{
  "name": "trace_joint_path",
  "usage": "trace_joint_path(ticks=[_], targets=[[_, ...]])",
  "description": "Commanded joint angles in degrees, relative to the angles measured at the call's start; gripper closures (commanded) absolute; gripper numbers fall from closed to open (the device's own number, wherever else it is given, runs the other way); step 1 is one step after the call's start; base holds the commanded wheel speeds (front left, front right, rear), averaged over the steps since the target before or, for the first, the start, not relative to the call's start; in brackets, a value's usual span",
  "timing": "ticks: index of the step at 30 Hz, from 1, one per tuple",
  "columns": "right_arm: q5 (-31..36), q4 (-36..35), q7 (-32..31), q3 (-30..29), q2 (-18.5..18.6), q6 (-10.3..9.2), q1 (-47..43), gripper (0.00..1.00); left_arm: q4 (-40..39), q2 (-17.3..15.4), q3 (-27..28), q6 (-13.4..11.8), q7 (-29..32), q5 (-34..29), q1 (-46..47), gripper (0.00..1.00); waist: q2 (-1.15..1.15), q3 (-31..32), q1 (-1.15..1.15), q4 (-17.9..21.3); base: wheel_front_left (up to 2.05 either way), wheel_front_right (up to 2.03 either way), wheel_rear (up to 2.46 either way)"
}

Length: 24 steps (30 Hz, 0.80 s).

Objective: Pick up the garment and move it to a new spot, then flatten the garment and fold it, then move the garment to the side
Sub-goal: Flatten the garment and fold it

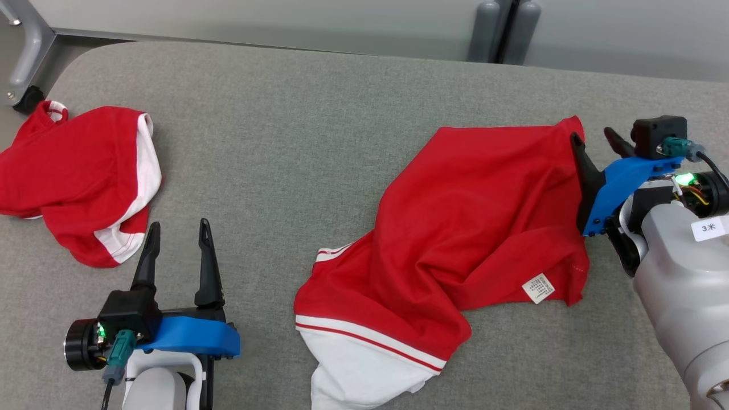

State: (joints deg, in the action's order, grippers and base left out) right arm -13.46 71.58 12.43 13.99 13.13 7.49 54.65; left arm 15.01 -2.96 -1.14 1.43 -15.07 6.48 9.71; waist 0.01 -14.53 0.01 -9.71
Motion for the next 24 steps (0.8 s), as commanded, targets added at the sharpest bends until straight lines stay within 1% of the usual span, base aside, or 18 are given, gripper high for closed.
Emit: trace_joint_path(ticks=[1, 4, 6, 9, 11, 14, 19, 24], targets=[[-0.92, 0.06, 1.04, -0.53, 0.34, 0.01, -0.86, 0.0, 0.01, 0.12, -0.22, -0.23, -0.15, 0.12, 0.18, 0.0, -0.01, 0.5, -0.01, 0.59, 0.0, 0.0, 0.0], [-2.79, -1.39, 2.19, -2.05, 0.47, 0.01, -2.4, 0.0, 0.19, 0.07, -0.16, -0.41, -0.15, -0.07, -0.18, 0.0, -0.01, 1.26, -0.01, 1.23, 0.0, 0.0, 0.0], [-6.84, -3.62, 2.72, -5.03, 0.39, 0.01, -4.97, 0.0, 0.36, 0.08, -0.13, -0.38, -0.15, -0.32, -0.63, 0.0, -0.01, 2.32, -0.01, 1.74, 0.0, 0.0, 0.0], [-8.43, -11.18, 2.8, -6.64, 2.1, 0.0, -10.38, 0.0, 0.41, 0.08, 0.73, -0.21, -0.15, -0.82, -1.47, 0.0, -0.01, 3.88, -0.01, 2.92, 0.0, 0.0, 0.0], [-9.2, -16.36, 2.79, -7.86, 2.49, 0.02, -15.3, 0.0, 0.36, 0.08, 1.24, -0.05, -0.16, -1.1, -1.98, 0.0, -0.01, 4.8, -0.01, 3.52, 0.0, 0.0, 0.0], [-8.68, -23.79, 2.79, -10.0, 3.13, 0.02, -22.02, 0.0, 0.17, -0.13, 1.92, 0.08, -0.15, -1.48, -2.88, 0.0, -0.01, 5.78, -0.01, 4.51, 0.0, 0.0, 0.0], [-6.9, -34.6, 2.81, -12.3, 0.85, 0.02, -32.82, 0.0, -0.07, -0.3, 3.03, 0.48, -0.15, -2.05, -4.15, 0.0, -0.01, 6.86, -0.01, 5.7, 0.0, 0.0, 0.0], [-5.17, -42.82, 2.81, -12.85, -2.86, 0.02, -41.01, 0.0, -0.11, -0.25, 3.26, 0.78, -0.15, -2.33, -4.71, 0.0, -0.01, 7.16, -0.01, 6.06, 0.0, 0.0, 0.0]])
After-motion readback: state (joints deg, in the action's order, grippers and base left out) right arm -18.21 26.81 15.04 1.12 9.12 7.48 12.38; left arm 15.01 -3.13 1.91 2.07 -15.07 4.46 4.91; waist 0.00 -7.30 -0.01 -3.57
